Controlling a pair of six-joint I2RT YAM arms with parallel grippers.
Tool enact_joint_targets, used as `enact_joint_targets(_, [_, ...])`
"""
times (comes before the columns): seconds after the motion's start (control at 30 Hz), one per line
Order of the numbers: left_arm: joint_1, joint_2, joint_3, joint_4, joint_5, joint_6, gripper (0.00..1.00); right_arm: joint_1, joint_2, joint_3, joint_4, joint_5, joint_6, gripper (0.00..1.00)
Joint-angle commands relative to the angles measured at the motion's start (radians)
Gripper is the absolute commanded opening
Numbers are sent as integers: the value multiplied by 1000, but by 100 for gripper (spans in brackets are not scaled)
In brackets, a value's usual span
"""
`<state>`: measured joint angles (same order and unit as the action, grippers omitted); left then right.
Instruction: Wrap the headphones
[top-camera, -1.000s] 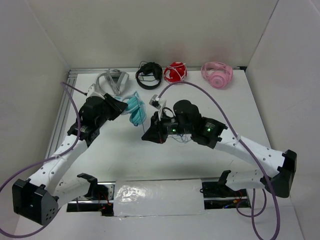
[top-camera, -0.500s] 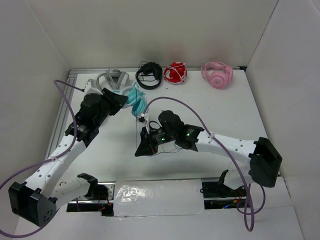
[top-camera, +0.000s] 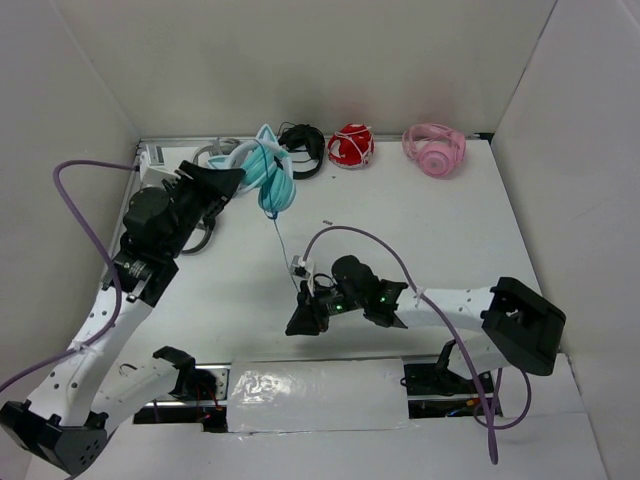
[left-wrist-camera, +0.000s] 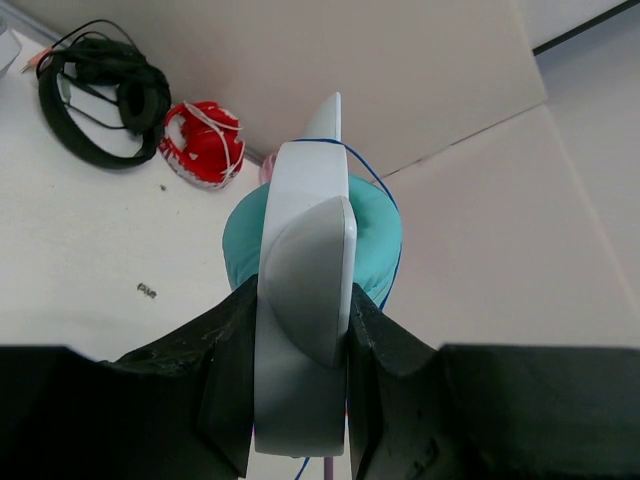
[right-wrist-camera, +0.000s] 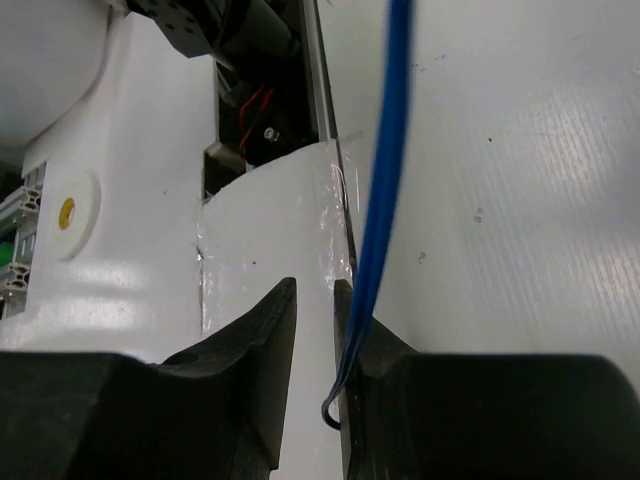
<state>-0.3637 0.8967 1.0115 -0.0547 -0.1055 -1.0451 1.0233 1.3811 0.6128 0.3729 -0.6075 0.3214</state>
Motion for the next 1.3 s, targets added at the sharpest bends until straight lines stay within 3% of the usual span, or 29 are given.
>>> enact_joint_targets(0.0, [-1, -42, 88, 98, -13, -10, 0, 12, -68, -67, 230, 32, 11, 29])
enact_joint_targets(0.2, [-1, -64, 88, 141, 55, 11, 0, 12, -88, -150, 291, 95, 18, 17])
enact_joint_targets(0.3, [-1, -56, 119, 139, 96, 49, 0, 11, -109, -165, 299, 132, 10, 0])
enact_joint_targets(0.5, [0, -82, 115, 153, 151, 62, 0, 12, -247, -243, 285, 258, -33, 0])
enact_joint_targets(0.6, [2, -123, 75, 200, 266, 63, 0, 4, -254, -265, 265, 307, -42, 0])
enact_joint_targets(0.8, [3, -125, 88, 227, 555, 147, 0, -51, -171, -228, 259, 261, -59, 0])
enact_joint_targets(0.97, [2, -113, 133, 118, 676, 197, 0, -191, -163, -216, 258, 261, -58, 0])
enact_joint_targets(1.1, [2, -159, 55, 165, 763, 175, 0, -305, -160, -154, 183, 201, -90, 0])
enact_joint_targets(1.27, [5, -153, 27, 219, 933, 215, 0, -319, -117, -24, 74, 117, -168, 0])
